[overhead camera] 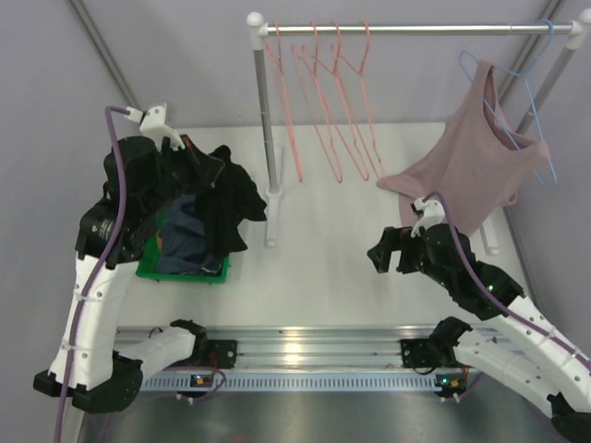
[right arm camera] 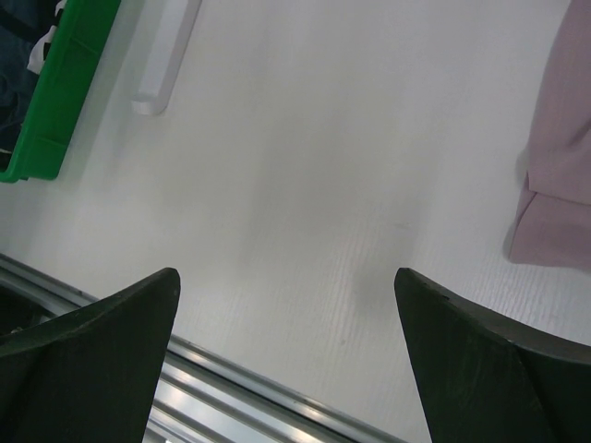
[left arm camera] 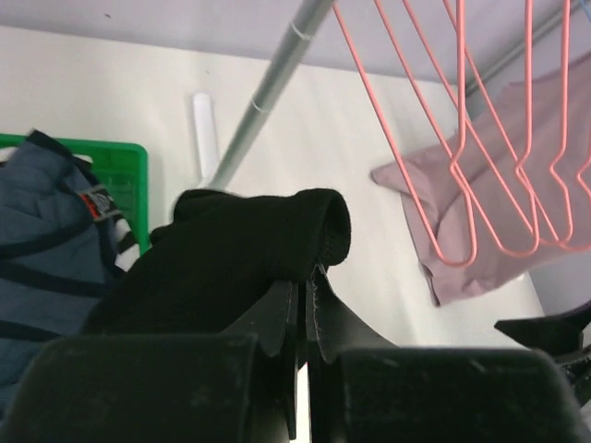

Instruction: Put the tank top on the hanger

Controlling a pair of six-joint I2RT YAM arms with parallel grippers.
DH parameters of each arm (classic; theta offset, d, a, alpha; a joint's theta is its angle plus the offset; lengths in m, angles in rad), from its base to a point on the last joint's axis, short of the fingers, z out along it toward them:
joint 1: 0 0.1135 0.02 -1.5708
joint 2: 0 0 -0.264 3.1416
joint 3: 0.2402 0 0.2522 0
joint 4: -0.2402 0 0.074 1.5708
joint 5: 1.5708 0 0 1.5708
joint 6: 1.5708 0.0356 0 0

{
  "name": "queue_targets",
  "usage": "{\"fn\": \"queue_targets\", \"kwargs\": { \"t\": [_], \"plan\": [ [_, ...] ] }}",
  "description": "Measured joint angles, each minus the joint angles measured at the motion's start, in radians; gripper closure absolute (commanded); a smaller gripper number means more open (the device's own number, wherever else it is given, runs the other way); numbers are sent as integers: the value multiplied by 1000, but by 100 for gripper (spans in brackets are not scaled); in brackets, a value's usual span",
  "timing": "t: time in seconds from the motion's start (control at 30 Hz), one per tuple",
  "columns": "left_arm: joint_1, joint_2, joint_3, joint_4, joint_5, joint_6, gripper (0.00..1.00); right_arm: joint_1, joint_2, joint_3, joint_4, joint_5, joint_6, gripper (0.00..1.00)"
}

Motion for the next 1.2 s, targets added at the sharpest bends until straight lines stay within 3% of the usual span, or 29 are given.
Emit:
{"fn": "queue_targets", "kwargs": {
  "t": [0.13,0.43,0.53,0.57,0.6,0.73,0.9,1.0,1.1,1.2],
  "plan": [
    [-118,-41,-166,22,5,-27,100,0,-11,0,0,0,1,0],
    [-569,-51,-520,137,-175,-182,100,0,-55,0,0,1,6,0],
    [-637,-17,-574,234,-206,-220,77,0,-58,-3,-1,0,14,0],
    [-651,13,-593,280,-213,-231,61,0,-58,-4,0,0,18,0],
    [-660,47,-610,319,-214,-238,55,0,-58,-6,2,-1,23,0],
    [-670,164,-672,417,-216,-261,42,0,-56,-45,25,-36,48,0],
    [-669,172,-711,427,-253,-269,41,10,-42,-108,40,-83,81,2],
    [-662,130,-741,409,-298,-292,46,49,-33,-134,48,-89,108,5],
    [-640,66,-809,388,-317,-330,55,135,-9,-143,68,-74,145,8],
    [-608,4,-909,367,-319,-375,57,316,40,-142,97,11,205,13]
  ]
}}
